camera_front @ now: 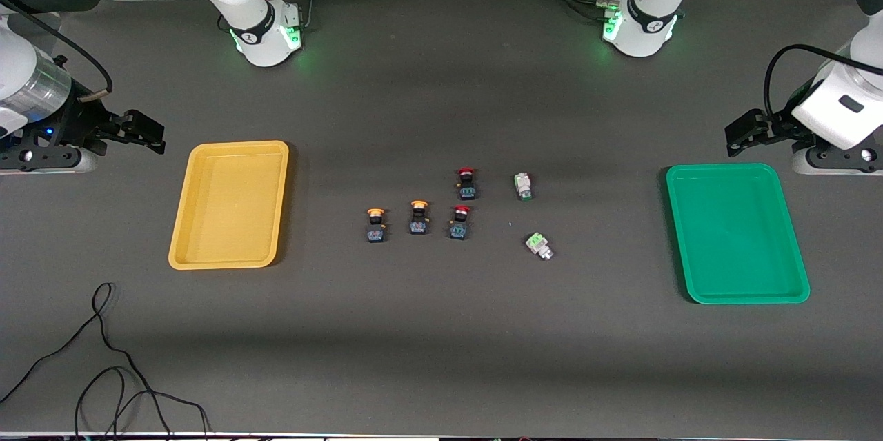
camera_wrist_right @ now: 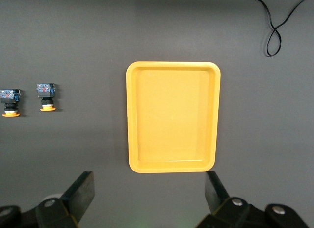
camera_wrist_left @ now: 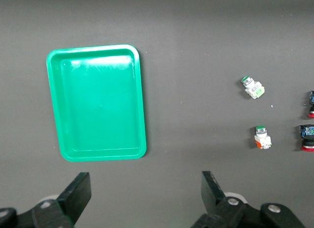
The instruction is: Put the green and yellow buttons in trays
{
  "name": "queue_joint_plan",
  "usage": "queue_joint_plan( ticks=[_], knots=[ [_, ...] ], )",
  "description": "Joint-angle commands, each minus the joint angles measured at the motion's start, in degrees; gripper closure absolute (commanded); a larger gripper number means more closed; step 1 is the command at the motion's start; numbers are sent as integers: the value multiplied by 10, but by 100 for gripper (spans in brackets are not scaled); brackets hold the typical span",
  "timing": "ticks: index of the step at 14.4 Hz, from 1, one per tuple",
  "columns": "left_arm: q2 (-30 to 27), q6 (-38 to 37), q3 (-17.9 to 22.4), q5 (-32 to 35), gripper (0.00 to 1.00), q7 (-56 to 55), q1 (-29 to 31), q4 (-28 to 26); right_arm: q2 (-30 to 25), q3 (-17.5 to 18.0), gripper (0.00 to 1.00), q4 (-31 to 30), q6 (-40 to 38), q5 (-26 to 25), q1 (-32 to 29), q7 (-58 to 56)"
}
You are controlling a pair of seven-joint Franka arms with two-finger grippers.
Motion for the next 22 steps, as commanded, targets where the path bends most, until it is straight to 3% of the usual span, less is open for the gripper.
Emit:
queue_joint_plan(
  ticks=[1,17,22],
  knots=[
    [-8,-3,1,8,0,2,-4,-3,7,0,0,14,-8,5,-2,-11],
    [-14,-5,0,8,0,2,-4,-3,5,0,0,16,-7,5,-2,-9],
    [-14,-31,-34,8,0,2,-6,40,7,1,0,27,-8,44,-1,-1]
  ],
)
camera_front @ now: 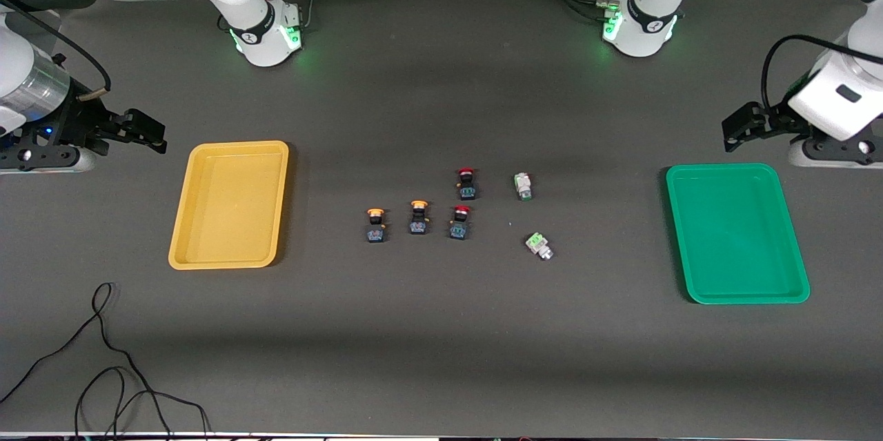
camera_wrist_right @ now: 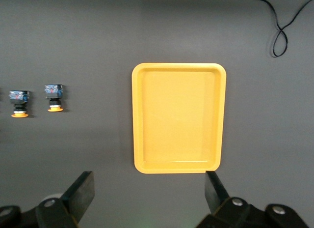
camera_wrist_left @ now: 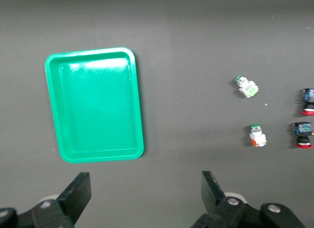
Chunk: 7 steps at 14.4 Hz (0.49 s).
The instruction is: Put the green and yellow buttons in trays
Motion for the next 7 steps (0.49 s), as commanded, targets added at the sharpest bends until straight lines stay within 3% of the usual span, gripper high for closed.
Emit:
queue_joint_plan(
  ticks=[1,3,7],
  knots=[
    [-5,-19,-18,8,0,2,-4,27,8,1,0,27,-7,39,-1,0],
    [-5,-18,-21,8,0,2,-5,28,15,5,0,32,-5,70,0,6],
    [-6,-37,-21,3,0,-8,-3,42,32,12,0,29,13,76,39,84]
  ],
)
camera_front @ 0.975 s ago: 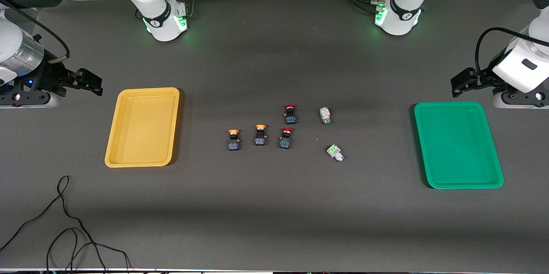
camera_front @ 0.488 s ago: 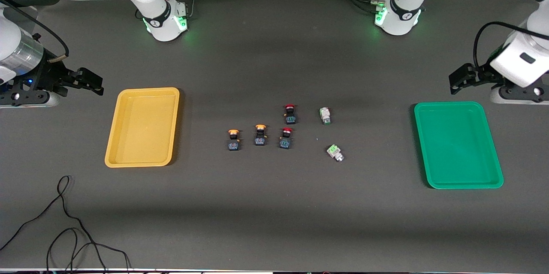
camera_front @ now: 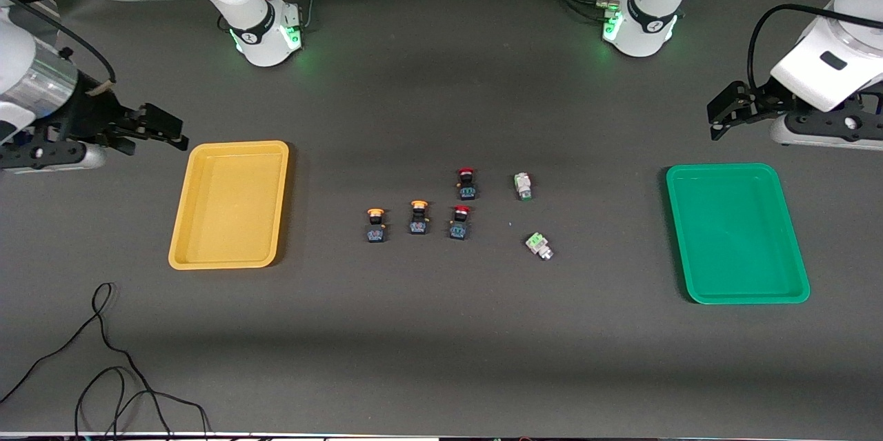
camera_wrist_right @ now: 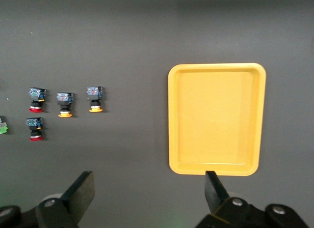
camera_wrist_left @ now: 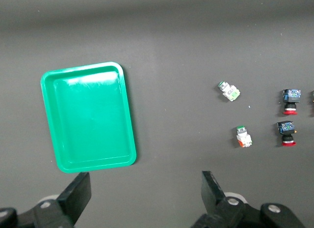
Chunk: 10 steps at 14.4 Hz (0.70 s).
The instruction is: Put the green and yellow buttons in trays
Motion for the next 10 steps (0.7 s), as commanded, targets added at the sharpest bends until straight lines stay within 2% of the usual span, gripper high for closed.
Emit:
queue_joint_plan(
  ticks=[1,6,8,10],
  knots=[
    [-3,-52,2,-2,0,-5,1,17,27,2,0,10,24,7,43,76],
    [17,-52,-4,8,0,2,-4,9,90,2,0,-5,94,3,110,180],
    [60,-66,-12,23,0,-4,-22,12,117,1,0,-24,142,3,137,209],
    [64,-52,-13,21,0,-6,-21,-1,159,2,0,-29,176,3,158,217]
  ],
)
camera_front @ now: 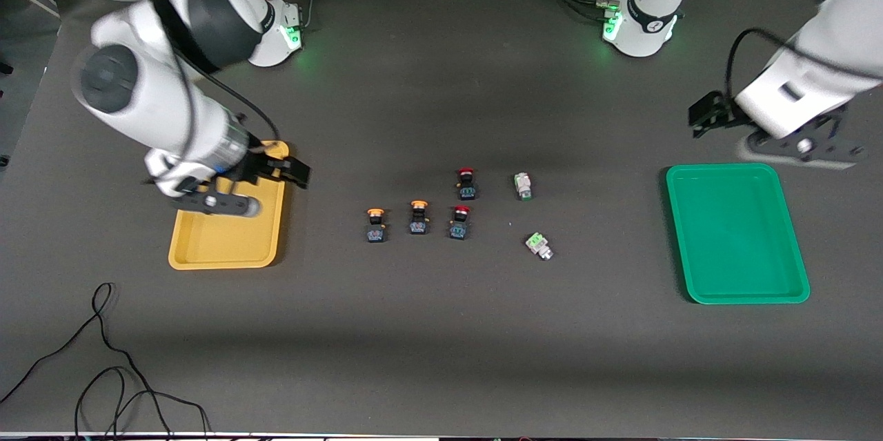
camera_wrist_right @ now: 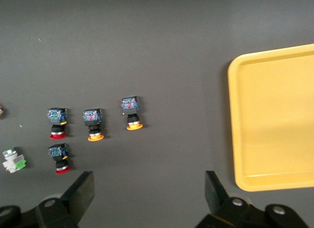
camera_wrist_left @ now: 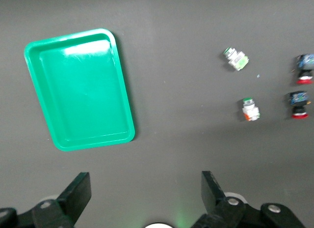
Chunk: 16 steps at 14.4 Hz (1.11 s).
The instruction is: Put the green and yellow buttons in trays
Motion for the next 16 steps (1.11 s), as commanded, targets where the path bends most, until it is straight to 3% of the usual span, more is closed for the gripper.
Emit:
queue_joint_plan(
  ticks=[1,4,11,16],
  knots=[
    [14,7,1,-5,0,-7,-11,-3,58,-3,0,-2,42,2,23,21],
    [16,41,-5,-8,0,-25,-24,-21,117,-3,0,-2,93,2,41,21],
    [21,162,-6,-45,0,-226,-128,-75,228,-3,0,-2,218,2,59,21],
    [26,284,-6,-45,0,-315,-185,-171,282,-6,0,-2,287,1,81,21]
  ],
)
